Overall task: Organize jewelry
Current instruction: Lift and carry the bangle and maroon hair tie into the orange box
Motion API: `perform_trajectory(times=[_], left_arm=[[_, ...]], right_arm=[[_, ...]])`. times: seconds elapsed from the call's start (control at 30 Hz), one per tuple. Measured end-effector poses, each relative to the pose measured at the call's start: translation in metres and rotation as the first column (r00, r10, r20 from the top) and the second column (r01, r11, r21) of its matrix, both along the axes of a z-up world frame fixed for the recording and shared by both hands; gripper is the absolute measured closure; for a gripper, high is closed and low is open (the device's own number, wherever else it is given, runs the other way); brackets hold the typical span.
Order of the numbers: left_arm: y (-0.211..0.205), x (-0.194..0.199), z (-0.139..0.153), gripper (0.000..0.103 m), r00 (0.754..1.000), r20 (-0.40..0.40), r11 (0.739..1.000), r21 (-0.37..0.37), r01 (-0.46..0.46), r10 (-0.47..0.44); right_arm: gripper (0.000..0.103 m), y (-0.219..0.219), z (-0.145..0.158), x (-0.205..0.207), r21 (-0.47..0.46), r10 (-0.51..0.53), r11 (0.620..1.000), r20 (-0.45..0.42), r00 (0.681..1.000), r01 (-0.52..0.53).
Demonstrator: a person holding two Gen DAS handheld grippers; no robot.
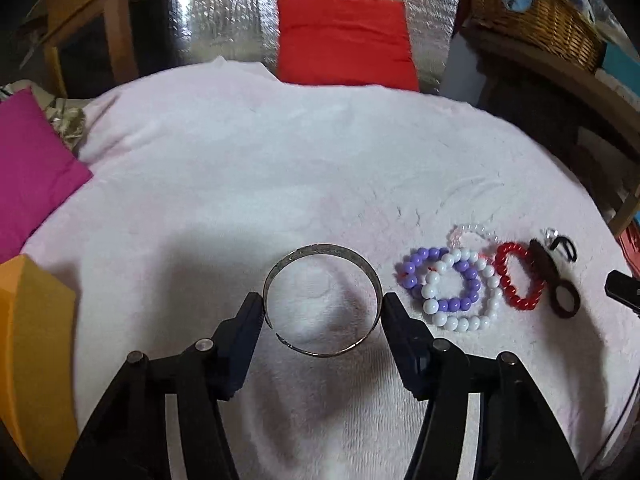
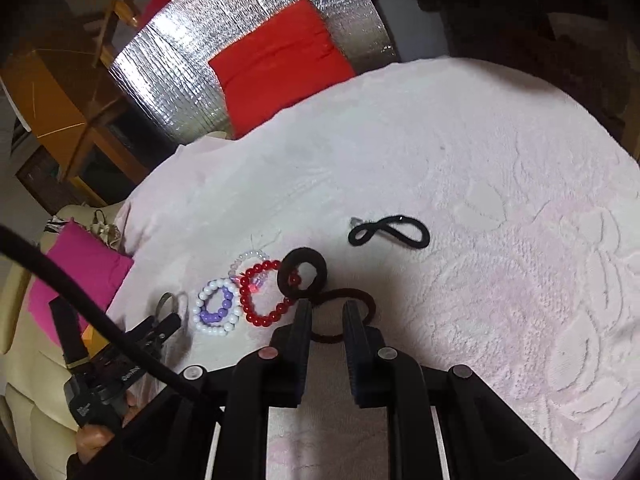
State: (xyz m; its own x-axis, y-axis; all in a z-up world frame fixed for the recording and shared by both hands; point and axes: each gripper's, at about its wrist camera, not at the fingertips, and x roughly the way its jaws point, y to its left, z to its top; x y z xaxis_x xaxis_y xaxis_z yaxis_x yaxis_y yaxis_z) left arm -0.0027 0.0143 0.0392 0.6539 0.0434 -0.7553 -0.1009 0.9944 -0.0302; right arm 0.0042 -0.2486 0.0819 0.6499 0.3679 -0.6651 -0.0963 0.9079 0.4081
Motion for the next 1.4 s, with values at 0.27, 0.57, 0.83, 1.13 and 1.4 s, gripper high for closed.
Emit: perform_trajectory(times=[0.27, 0.57, 0.83, 1.13, 1.4], left_arm=[[-0.016, -0.033, 0.035, 0.041, 0.997, 0.082, 0.999, 0.037, 0.005, -0.008], [-0.024, -0.052, 0.054, 0.041, 0.991, 0.129, 0.995, 0.095, -0.035, 0.023], [-0.004, -0.076, 0.076, 0.041, 0.971, 0.189, 0.982, 0.089, -0.165, 0.146], [0.019, -0.109, 0.097, 0.041, 0.935, 0.25, 0.955, 0.09, -0.281, 0.251], [0.037, -0.135, 0.109, 0.041, 0.908, 0.285, 0.935, 0.087, -0.345, 0.308]], right_arm=[[0.052, -0.009, -0.015, 0.022, -0.038, -0.064, 0.997, -0.08, 0.995, 0.061], [0.095, 0.032, -0.032, 0.04, -0.284, -0.05, 0.958, -0.055, 0.997, 0.032], [0.097, 0.049, -0.004, 0.014, -0.269, 0.047, 0.962, 0.008, 0.999, -0.043], [0.097, 0.086, 0.03, -0.034, -0.187, 0.176, 0.97, 0.103, 0.979, -0.155], [0.097, 0.121, 0.045, -0.056, -0.146, 0.267, 0.959, 0.16, 0.95, -0.245]])
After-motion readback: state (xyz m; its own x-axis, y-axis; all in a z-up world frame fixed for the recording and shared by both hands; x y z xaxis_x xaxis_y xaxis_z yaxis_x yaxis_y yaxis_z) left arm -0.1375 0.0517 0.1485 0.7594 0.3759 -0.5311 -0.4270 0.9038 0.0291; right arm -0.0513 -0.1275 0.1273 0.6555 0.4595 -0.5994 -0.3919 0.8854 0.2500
